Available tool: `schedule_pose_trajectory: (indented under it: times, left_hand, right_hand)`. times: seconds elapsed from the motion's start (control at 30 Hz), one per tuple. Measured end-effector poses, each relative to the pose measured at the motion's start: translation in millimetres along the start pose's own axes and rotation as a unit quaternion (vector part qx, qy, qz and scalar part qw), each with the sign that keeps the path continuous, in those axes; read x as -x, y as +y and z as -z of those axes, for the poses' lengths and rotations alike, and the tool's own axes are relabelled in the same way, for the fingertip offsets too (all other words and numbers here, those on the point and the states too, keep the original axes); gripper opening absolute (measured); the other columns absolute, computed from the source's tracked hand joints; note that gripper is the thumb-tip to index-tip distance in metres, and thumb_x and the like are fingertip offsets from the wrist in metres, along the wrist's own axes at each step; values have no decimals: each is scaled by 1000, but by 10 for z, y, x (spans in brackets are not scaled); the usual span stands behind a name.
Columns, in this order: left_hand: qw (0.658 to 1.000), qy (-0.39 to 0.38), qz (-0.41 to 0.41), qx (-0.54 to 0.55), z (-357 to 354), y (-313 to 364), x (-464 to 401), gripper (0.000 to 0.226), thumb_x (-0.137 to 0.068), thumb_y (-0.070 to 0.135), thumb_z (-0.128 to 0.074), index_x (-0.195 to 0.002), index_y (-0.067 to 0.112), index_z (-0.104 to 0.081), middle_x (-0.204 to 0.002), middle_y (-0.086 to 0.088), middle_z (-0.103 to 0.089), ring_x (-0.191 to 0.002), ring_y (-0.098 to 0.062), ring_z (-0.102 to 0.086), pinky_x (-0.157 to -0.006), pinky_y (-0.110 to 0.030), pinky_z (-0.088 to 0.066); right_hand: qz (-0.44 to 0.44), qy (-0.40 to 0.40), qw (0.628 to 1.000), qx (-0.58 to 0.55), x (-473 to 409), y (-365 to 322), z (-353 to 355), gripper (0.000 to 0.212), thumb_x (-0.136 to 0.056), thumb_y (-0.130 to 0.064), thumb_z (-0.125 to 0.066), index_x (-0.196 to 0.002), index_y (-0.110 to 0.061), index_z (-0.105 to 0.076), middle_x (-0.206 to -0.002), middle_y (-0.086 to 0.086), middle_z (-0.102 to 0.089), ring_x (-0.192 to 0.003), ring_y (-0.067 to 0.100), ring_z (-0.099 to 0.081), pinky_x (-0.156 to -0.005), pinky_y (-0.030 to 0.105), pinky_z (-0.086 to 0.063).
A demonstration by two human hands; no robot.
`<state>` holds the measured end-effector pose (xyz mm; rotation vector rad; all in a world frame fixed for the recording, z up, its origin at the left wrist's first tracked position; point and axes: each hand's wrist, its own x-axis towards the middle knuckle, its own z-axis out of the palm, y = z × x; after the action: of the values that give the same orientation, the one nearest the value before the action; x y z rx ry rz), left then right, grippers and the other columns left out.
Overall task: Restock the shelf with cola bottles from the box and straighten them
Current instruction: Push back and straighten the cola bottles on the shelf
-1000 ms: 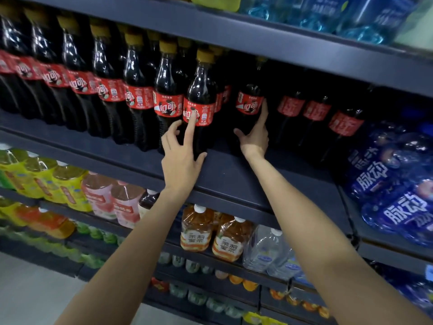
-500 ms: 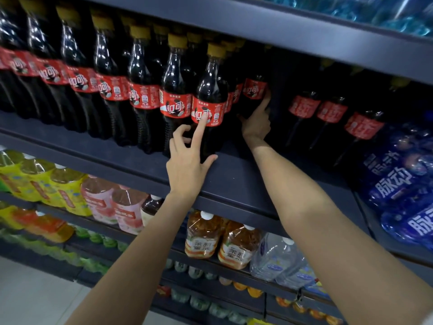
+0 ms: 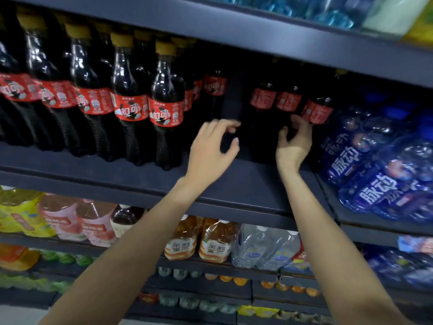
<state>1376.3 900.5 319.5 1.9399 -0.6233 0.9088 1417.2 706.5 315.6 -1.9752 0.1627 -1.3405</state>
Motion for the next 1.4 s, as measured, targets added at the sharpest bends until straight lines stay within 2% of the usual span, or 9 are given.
schedule_pose_trajectory:
  times: [0.13, 0.2, 0.37, 0.6, 0.77, 1.03, 1.17, 1.27, 1.4]
  left_hand:
    - [955, -92, 225, 172, -728, -101, -550, 76, -81, 17, -72, -144, 14, -29, -139, -10, -44, -124, -18, -46, -105, -32, -39]
    - [940, -100, 265, 192, -993, -177, -741, 95, -78, 16, -75, -149, 11, -14, -150, -13, -29, -136, -22, -34, -112, -32, -30]
    - [954, -100, 238, 153, -1301, -317, -884, 89, -82, 6, -68, -150, 16, -11, -148, -10, -36, -135, -23, -37, -105, -25, -29]
    - [973, 7, 230, -10, -724, -247, -456, 86, -72, 37, -78, -141, 37, -27, -136, 1, -50, -118, -22, -55, -88, -39, -48]
    - [967, 101, 197, -124, -319, -229, -181, 87, -65, 40, -81, -139, 26, -37, -120, -12, -49, -113, -32, -50, -74, -42, -49]
    - [949, 32, 283, -136, -183, -12, -86, 94, -83, 39, -68, -150, 14, -7, -141, -20, -33, -125, -38, -40, -88, -49, -46]
    - [963, -17, 258, -73, -111, 9, -56, 97, -87, 22, -64, -150, 16, 9, -144, -22, -32, -122, -39, -46, -90, -52, -48]
    - [968, -52, 239, -49, -4, -17, -13, 97, -87, 11, -61, -149, 18, 13, -144, -20, -34, -120, -37, -49, -91, -50, -49]
    - [964, -63, 240, -91, 142, -2, 8, 96, -87, 23, -67, -150, 24, 6, -143, -16, -38, -106, -40, -59, -85, -53, -50]
  right_hand:
    - [-46, 42, 995, 72, -115, 168, 183, 51, -80, -9, -57, -129, -1, -46, -131, 22, -45, -121, 35, -44, -103, 35, -33]
    - [-82, 7, 996, 44, -244, 200, 240, 69, -79, -8, -62, -141, -5, -31, -141, 23, -35, -129, 35, -39, -108, 32, -27]
    - [-131, -138, 982, 12, -512, 389, 247, 99, -80, -6, -68, -151, -13, 1, -154, 15, -25, -136, 29, -38, -110, 31, -30]
    - [-137, -128, 982, -5, -400, 237, 318, 100, -71, -19, -80, -148, -27, -17, -141, 1, -50, -126, 21, -50, -98, 20, -33]
    - [-100, -199, 974, -44, -190, -181, 76, 105, -64, -29, -86, -146, -27, -21, -142, 0, -49, -125, 20, -50, -103, 31, -36]
    - [-88, -268, 951, -122, -61, -545, -450, 102, -68, -21, -83, -147, -27, -19, -147, -2, -42, -131, 18, -43, -105, 31, -35]
    - [-89, -316, 930, -167, -40, -456, -549, 101, -72, -13, -79, -149, -21, -13, -149, 3, -36, -131, 11, -39, -110, 31, -33]
    - [-96, -357, 906, -208, -99, -331, -537, 97, -74, -6, -73, -148, -18, -11, -149, 4, -32, -135, 15, -35, -115, 42, -30]
    - [-116, -399, 886, -207, -184, -311, -490, 96, -73, -11, -67, -147, -22, -8, -147, 4, -35, -133, 16, -39, -114, 45, -31]
